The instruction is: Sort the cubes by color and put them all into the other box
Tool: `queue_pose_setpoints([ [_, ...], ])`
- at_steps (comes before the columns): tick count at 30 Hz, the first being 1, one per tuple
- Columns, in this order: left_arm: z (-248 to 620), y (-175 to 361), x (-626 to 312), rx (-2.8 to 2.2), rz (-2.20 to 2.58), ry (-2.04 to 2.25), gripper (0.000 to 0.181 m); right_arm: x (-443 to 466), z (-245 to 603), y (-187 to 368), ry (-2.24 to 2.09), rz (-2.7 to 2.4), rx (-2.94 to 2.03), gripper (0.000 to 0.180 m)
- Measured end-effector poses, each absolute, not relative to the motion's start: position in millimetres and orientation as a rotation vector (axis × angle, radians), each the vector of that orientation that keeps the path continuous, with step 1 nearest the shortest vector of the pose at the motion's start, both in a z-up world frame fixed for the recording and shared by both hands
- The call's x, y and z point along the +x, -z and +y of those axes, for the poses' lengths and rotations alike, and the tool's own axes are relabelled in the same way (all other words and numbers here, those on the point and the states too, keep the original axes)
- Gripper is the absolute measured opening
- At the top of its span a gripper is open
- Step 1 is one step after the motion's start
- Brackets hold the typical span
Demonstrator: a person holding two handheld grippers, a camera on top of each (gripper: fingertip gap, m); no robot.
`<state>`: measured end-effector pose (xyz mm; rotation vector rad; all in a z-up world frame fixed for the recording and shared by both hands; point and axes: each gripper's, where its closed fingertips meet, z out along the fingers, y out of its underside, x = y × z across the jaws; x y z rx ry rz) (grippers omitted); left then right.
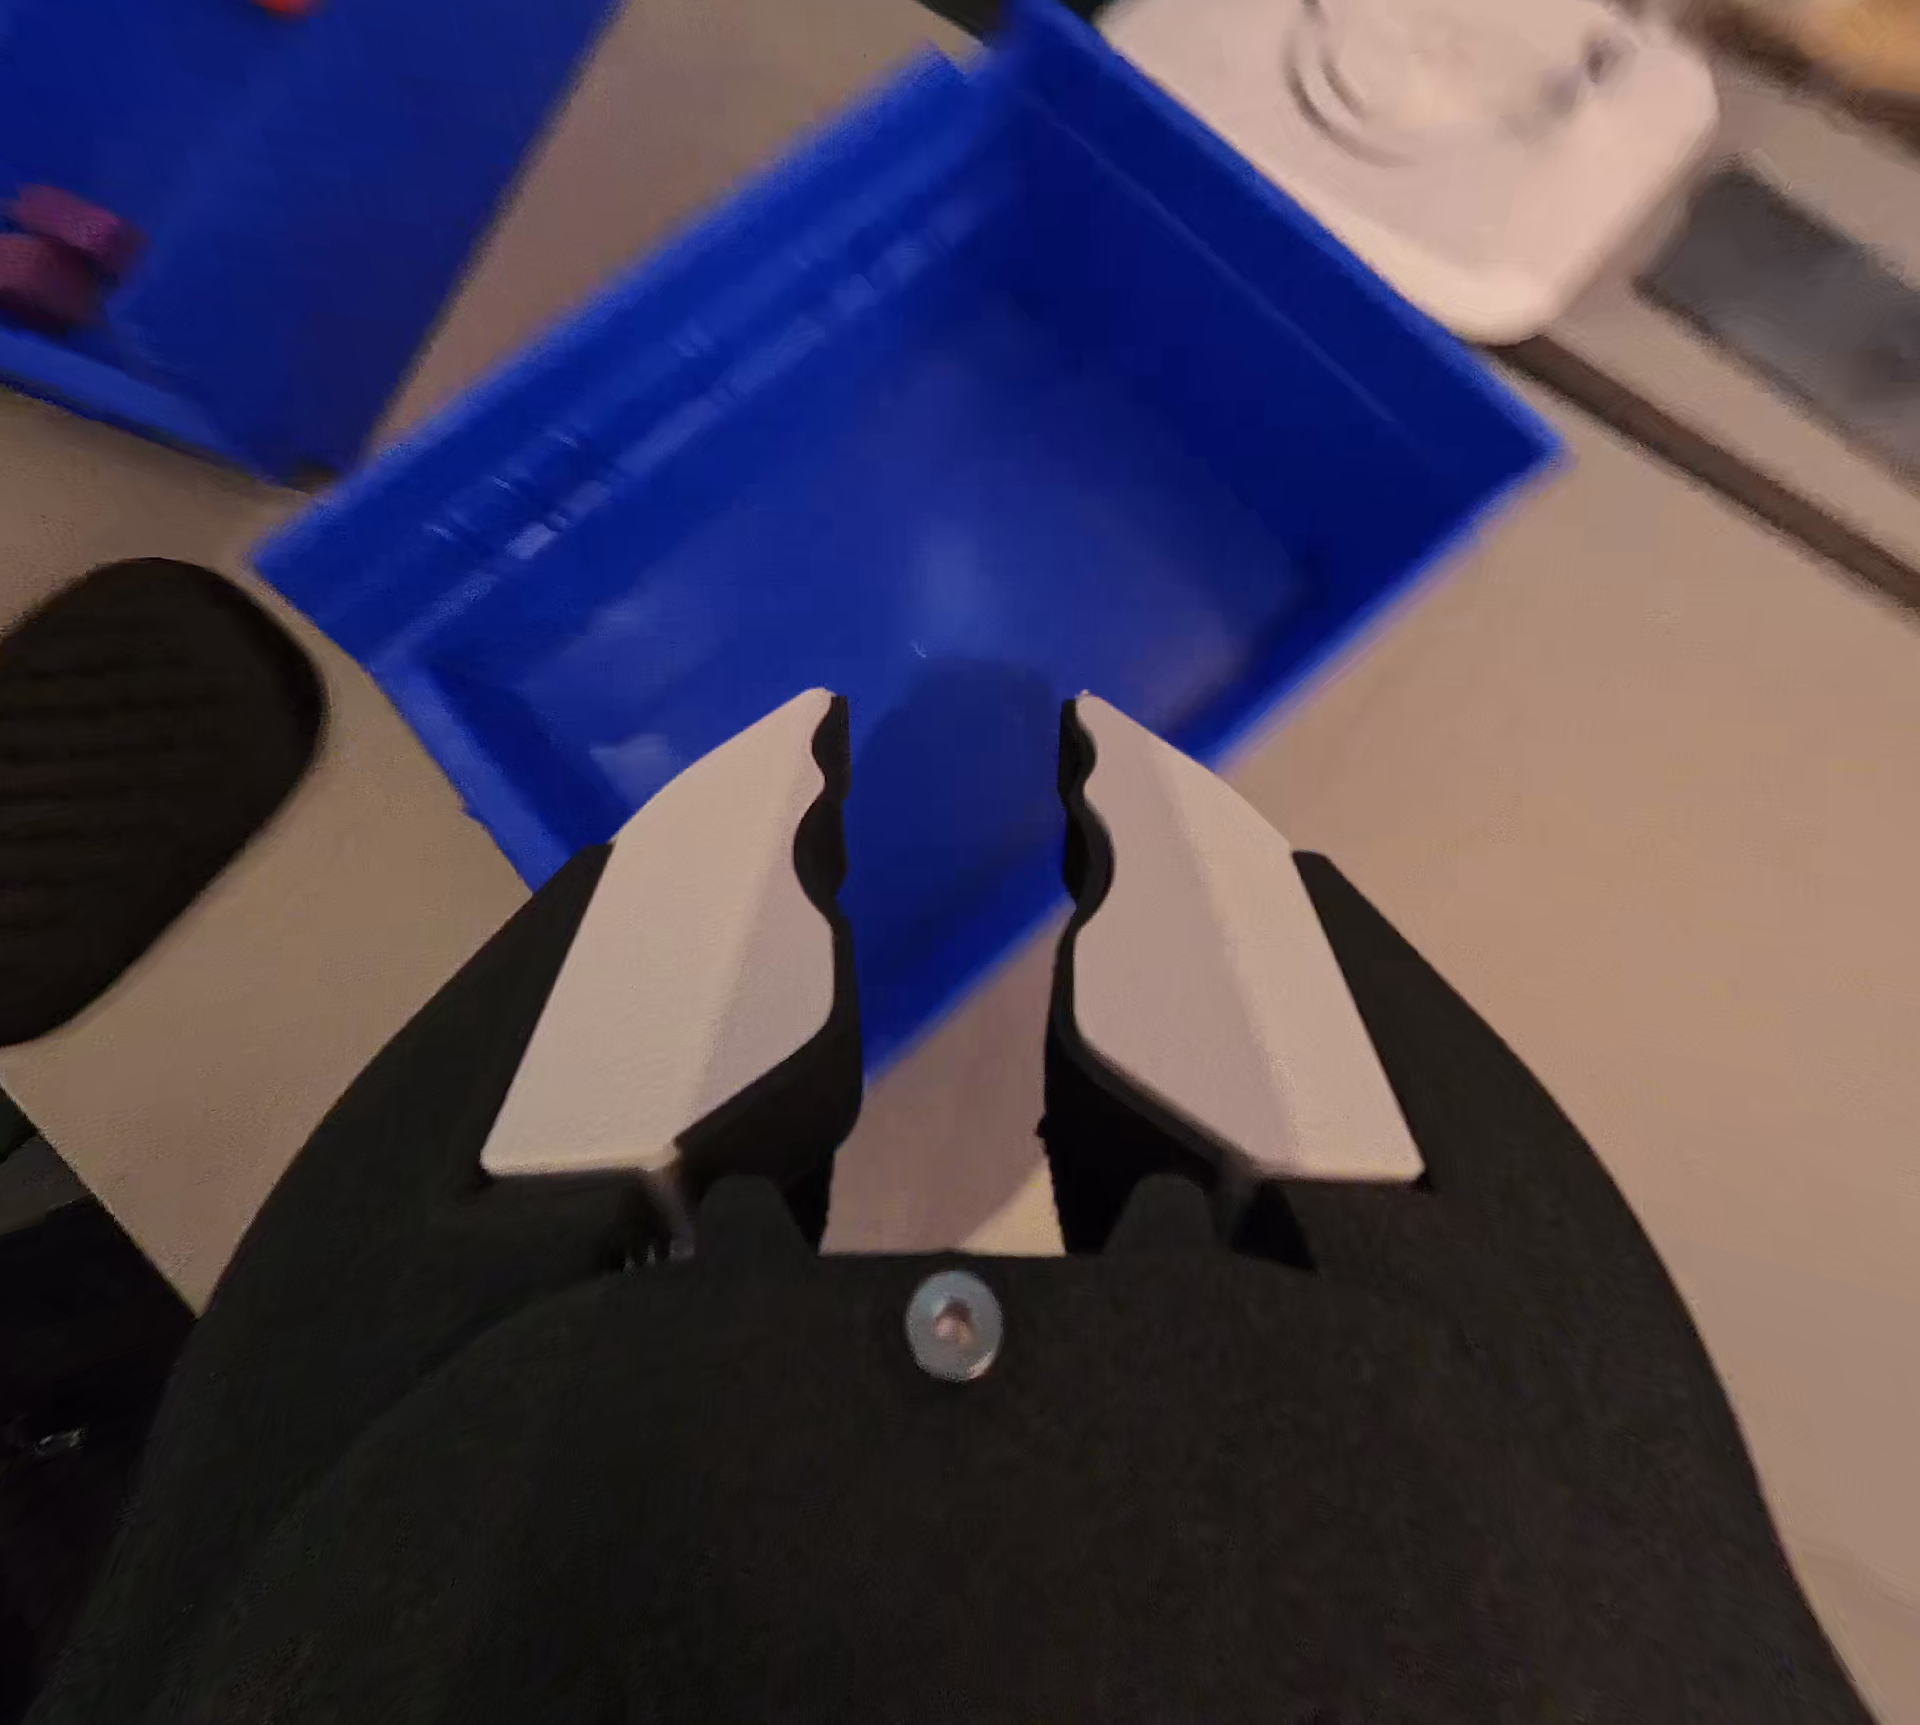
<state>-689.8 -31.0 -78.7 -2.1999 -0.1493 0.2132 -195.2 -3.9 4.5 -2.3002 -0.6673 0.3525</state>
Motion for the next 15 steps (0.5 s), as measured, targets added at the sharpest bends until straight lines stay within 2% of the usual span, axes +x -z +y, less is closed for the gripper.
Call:
queue_pose_setpoints([
  [6,-24.6,78.8,-706.4,-2.174,-0.192,-0.083,0.006,-111.9,-27.1,30.4,-0.461,-0.36,-2.406,0.038],
  [15,-17.4,78.4,-734.9,-2.199,-0.074,-0.115,0.01,-87.9,-39.5,65.1,-0.546,-0.303,-2.475,0.039],
])
